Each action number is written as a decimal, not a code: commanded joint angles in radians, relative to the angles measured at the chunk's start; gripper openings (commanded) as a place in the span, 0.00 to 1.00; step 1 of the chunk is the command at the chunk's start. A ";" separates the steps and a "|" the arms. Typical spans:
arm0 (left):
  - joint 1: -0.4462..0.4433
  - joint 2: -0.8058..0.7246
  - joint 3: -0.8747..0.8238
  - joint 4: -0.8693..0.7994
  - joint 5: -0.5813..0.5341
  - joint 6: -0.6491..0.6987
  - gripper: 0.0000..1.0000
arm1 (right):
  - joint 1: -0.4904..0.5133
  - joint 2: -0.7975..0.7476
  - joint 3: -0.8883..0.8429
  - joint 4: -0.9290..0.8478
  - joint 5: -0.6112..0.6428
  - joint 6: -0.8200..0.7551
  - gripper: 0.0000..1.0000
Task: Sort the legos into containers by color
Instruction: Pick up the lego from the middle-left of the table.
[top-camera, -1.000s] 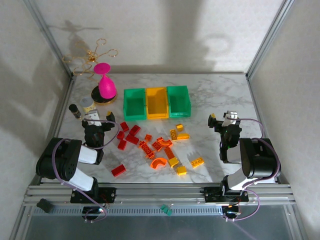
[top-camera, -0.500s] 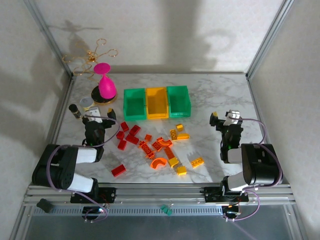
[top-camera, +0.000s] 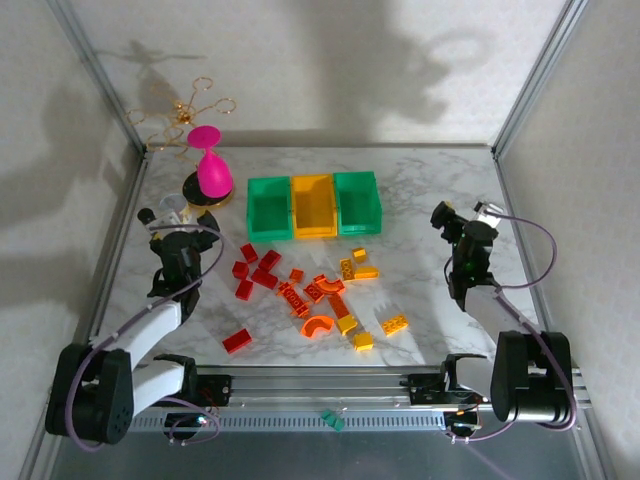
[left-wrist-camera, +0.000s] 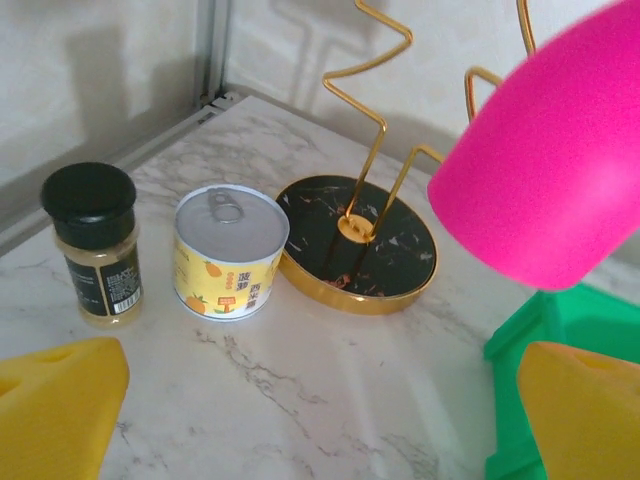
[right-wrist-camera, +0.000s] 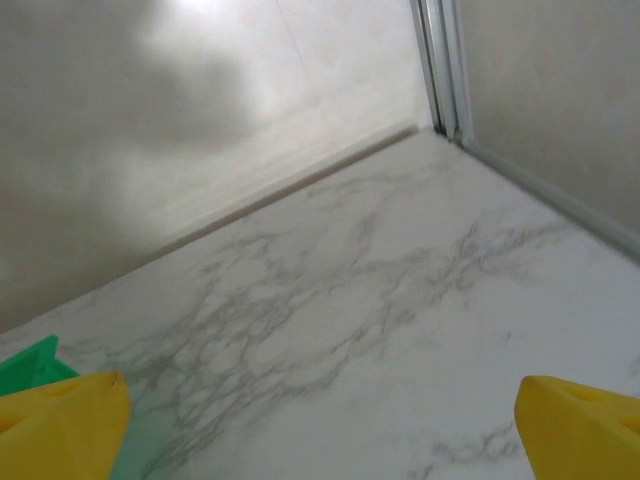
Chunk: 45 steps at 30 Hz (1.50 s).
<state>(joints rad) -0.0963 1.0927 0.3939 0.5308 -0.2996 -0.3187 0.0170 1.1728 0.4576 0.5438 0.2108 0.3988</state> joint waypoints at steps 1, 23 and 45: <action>0.010 -0.034 0.046 -0.191 0.010 -0.189 1.00 | -0.004 -0.034 0.037 -0.184 -0.111 0.118 0.99; -0.266 0.001 0.264 -0.867 0.179 -0.271 1.00 | 0.418 0.000 0.201 -0.558 -0.321 0.096 0.99; -0.332 0.344 0.338 -0.810 0.137 -0.192 0.82 | 0.729 0.149 0.257 -0.468 -0.215 0.164 0.99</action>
<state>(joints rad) -0.4221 1.4246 0.7109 -0.2813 -0.1291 -0.5312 0.7353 1.3090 0.6853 0.0635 -0.0414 0.5442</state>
